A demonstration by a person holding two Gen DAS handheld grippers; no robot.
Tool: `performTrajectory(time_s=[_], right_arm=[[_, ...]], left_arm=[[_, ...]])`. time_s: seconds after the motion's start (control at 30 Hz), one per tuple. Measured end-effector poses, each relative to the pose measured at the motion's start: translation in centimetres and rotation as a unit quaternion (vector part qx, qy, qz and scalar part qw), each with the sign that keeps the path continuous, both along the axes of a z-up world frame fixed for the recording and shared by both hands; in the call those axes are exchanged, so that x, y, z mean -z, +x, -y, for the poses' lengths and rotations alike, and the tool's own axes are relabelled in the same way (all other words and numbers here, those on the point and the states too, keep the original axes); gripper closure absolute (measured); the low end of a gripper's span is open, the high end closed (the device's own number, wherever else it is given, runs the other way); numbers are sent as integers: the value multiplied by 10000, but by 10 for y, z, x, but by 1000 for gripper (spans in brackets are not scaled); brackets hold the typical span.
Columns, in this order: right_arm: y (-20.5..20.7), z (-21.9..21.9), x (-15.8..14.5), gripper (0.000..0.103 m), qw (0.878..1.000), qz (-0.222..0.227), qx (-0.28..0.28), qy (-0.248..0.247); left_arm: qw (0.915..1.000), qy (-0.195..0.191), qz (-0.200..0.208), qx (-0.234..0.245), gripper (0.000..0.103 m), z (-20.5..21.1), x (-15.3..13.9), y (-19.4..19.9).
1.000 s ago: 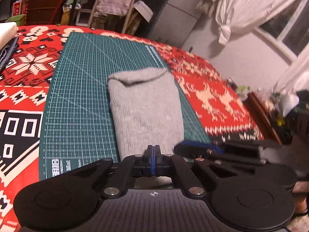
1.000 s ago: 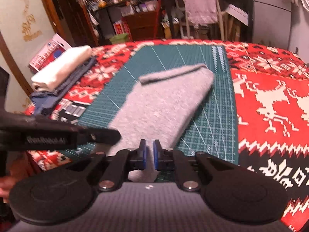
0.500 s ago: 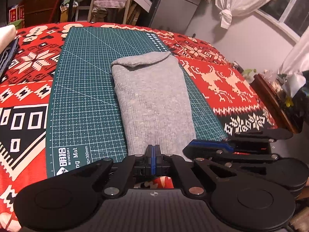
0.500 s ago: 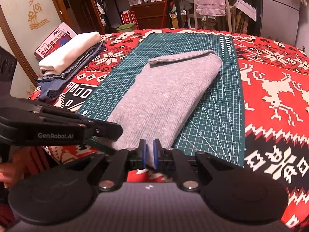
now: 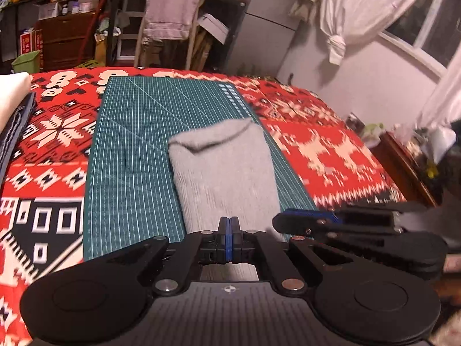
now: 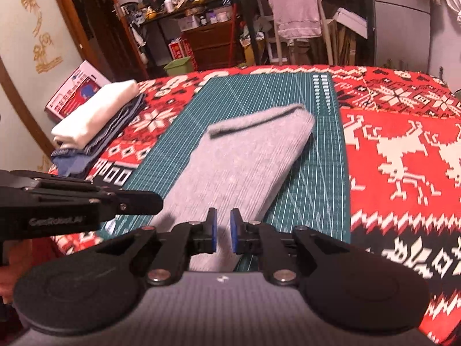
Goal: Fold clothes
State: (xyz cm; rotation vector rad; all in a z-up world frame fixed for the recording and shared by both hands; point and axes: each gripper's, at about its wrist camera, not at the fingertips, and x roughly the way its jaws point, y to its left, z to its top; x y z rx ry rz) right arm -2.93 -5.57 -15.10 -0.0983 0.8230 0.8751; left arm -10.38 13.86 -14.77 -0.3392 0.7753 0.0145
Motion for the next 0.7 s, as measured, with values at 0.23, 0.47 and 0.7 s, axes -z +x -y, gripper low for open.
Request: performTrajectory(time_s=[0.23, 0.47, 0.7], right_arm=[[17, -4, 26, 92, 9995, -232, 188, -98], [16, 7, 29, 92, 9994, -256, 221, -119], [10, 10, 22, 91, 9996, -144, 217, -142]], left_arm=[[9997, 66, -197, -144, 103, -3, 21, 20], [9997, 49, -210, -103, 103, -4, 20, 9], [9994, 12, -309, -137, 103, -5, 17, 5]])
